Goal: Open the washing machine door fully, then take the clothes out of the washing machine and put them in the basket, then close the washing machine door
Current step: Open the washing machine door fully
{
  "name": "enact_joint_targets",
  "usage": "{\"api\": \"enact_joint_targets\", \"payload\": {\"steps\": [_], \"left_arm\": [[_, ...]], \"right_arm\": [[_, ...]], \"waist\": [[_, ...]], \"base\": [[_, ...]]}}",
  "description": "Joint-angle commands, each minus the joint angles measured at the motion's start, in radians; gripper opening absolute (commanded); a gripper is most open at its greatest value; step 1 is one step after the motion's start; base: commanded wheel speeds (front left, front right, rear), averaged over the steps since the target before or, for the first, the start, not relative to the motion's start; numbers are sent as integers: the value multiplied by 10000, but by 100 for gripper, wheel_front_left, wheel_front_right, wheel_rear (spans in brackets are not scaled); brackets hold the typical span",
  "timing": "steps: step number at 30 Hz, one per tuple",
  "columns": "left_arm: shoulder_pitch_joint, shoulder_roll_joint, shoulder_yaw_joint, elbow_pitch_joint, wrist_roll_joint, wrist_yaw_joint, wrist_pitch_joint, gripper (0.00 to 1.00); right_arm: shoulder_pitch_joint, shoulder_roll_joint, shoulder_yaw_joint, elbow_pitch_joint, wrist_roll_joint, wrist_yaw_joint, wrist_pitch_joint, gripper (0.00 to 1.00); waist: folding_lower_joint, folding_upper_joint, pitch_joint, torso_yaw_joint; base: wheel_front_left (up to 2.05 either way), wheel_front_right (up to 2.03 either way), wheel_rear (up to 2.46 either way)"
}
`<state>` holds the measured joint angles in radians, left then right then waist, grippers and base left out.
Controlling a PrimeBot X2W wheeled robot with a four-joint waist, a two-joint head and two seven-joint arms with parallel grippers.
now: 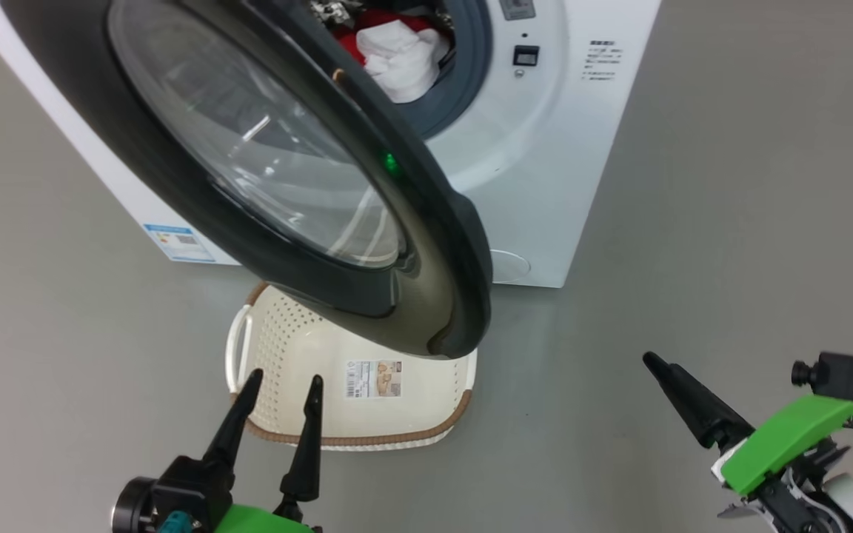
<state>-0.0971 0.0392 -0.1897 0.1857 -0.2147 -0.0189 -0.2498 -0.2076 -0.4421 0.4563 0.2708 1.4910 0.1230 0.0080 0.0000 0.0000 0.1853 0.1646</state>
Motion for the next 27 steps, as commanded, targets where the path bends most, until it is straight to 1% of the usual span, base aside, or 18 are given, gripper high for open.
{"api": "enact_joint_targets", "payload": {"steps": [1,5,6,9,11,14,21,24,25,27], "left_arm": [[0,110,386,-185,78,-55,-120,100],[7,110,482,-144,105,-90,-120,100],[26,110,513,-138,114,-105,-120,100],[66,110,547,-118,141,-127,-120,100],[93,110,576,-114,156,-130,-120,100],[136,110,618,-124,189,-140,-120,100],[153,110,654,-117,258,-191,-120,100],[171,110,677,-123,272,-192,-120,100],[171,110,677,-123,272,-192,-120,100],[191,110,680,-125,278,-194,-120,100]], "right_arm": [[139,-229,158,-170,-203,77,-270,100],[283,-476,577,144,-1041,77,-1520,100],[294,-601,825,318,-1423,77,-2084,100],[288,-723,963,748,-2096,77,-2574,100],[296,-662,794,999,-2524,77,-2673,100],[410,-283,-395,1039,-3447,77,-2690,100],[1281,827,-2756,144,-6193,77,-2695,100],[1633,1357,-3606,-288,-7287,77,-2695,100],[1633,1357,-3606,-288,-7287,77,-2695,100],[1829,1649,-4040,-559,-8061,77,-2696,100]], "waist": [[0,0,-47,-103],[0,0,-72,-234],[0,0,-90,-290],[0,0,-125,-367],[0,0,-148,-414],[0,0,-172,-482],[0,0,-218,-467],[0,0,-263,-442],[0,0,-263,-442],[0,0,-292,-427]], "base": [[0,0,0],[0,0,0],[0,0,0],[0,0,0],[0,0,0],[0,0,0],[0,0,0],[0,0,0],[0,0,0],[0,0,0]]}}
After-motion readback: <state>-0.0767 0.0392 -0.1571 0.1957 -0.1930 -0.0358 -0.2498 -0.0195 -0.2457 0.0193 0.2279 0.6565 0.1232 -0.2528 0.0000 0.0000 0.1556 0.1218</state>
